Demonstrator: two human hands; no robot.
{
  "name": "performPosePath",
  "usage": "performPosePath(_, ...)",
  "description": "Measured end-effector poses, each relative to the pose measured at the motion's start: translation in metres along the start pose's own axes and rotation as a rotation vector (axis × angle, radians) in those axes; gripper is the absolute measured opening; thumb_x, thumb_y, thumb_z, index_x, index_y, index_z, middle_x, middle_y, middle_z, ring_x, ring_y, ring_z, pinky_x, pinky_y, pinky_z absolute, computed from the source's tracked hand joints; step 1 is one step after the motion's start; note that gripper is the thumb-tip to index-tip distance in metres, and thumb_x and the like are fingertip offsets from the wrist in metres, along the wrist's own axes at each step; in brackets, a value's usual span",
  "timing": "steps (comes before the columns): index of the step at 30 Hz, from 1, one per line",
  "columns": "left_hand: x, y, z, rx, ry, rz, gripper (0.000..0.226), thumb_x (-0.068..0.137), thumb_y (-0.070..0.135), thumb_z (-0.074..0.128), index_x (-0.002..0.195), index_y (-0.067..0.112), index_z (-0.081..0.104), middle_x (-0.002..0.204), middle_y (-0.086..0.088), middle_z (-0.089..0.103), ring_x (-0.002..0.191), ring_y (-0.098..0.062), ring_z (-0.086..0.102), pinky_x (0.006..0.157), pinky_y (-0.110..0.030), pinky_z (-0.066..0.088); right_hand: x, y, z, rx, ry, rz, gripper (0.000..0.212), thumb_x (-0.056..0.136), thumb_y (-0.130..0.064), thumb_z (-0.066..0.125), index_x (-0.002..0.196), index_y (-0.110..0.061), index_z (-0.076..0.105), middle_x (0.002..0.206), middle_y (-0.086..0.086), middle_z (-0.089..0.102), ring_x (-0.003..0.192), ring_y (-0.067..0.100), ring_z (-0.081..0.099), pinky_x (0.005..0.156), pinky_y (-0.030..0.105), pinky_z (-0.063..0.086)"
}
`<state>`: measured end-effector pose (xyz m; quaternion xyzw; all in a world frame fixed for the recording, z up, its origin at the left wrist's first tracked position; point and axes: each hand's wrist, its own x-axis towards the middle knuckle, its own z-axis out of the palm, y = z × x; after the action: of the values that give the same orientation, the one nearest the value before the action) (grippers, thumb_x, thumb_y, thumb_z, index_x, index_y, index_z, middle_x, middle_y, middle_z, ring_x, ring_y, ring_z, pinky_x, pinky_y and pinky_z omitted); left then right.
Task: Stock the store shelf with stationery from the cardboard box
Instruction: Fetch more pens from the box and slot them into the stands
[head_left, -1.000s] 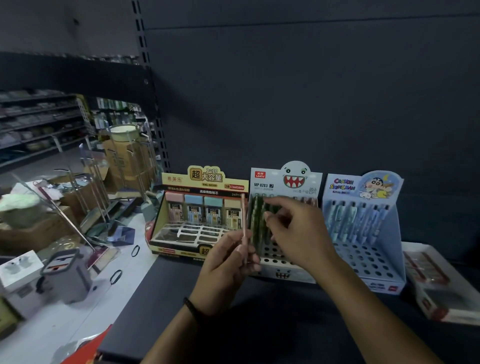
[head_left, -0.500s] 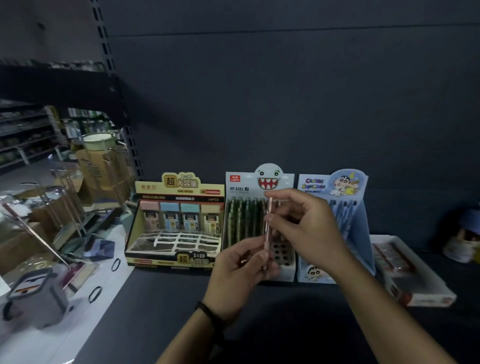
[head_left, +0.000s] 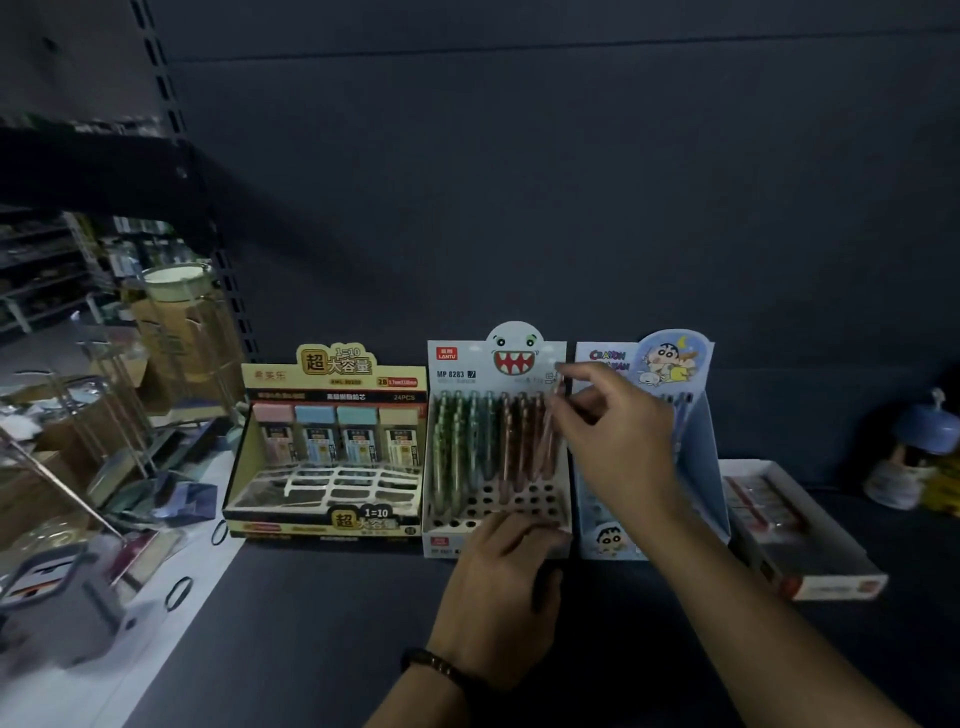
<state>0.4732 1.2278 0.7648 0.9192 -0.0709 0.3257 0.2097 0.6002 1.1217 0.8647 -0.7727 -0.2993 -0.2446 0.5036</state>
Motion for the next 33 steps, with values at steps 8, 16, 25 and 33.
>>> performPosePath(8, -0.002, 0.0, 0.001, 0.06, -0.07, -0.015, 0.034, 0.09, 0.018, 0.062, 0.123, 0.024, 0.068, 0.127, 0.009, 0.062, 0.121, -0.016, 0.054, 0.104, -0.029, 0.044, -0.003, 0.005, 0.016, -0.138, -0.141, -0.014, 0.021, 0.096, -0.024, 0.078, 0.117, -0.021, 0.077, 0.092, -0.005, 0.079, 0.084, 0.01, 0.073, 0.088, 0.034, 0.062)
performPosePath(16, -0.001, 0.001, -0.003, 0.051, -0.099, -0.037, 0.031, 0.091, 0.018, 0.062, 0.12, 0.025, 0.068, 0.126, 0.011, 0.06, 0.118, -0.015, 0.053, 0.099, -0.028, 0.045, 0.006, 0.003, 0.011, -0.254, -0.265, -0.009, 0.018, 0.102, -0.031, 0.063, 0.11, -0.024, 0.078, 0.081, -0.008, 0.078, 0.07, 0.01, 0.07, 0.077, 0.035, 0.06)
performPosePath(25, -0.008, 0.009, -0.006, 0.01, -0.118, -0.019, 0.025, 0.091, 0.021, 0.066, 0.111, 0.036, 0.065, 0.122, 0.016, 0.056, 0.123, -0.014, 0.05, 0.101, -0.033, 0.037, -0.056, 0.003, -0.059, -0.233, -0.181, 0.124, 0.015, 0.097, -0.029, 0.071, 0.111, -0.027, 0.077, 0.086, -0.009, 0.079, 0.079, 0.003, 0.071, 0.073, 0.023, 0.058)
performPosePath(33, -0.011, 0.107, 0.013, -0.241, -0.345, 0.267, 0.014, 0.097, 0.029, 0.058, 0.105, 0.039, 0.063, 0.106, 0.021, 0.059, 0.104, -0.009, 0.054, 0.088, -0.036, 0.038, -0.217, 0.029, -0.195, -0.415, 0.066, 0.566, 0.01, 0.091, -0.023, 0.078, 0.096, -0.031, 0.08, 0.085, -0.019, 0.076, 0.084, -0.006, 0.069, 0.075, 0.01, 0.05)
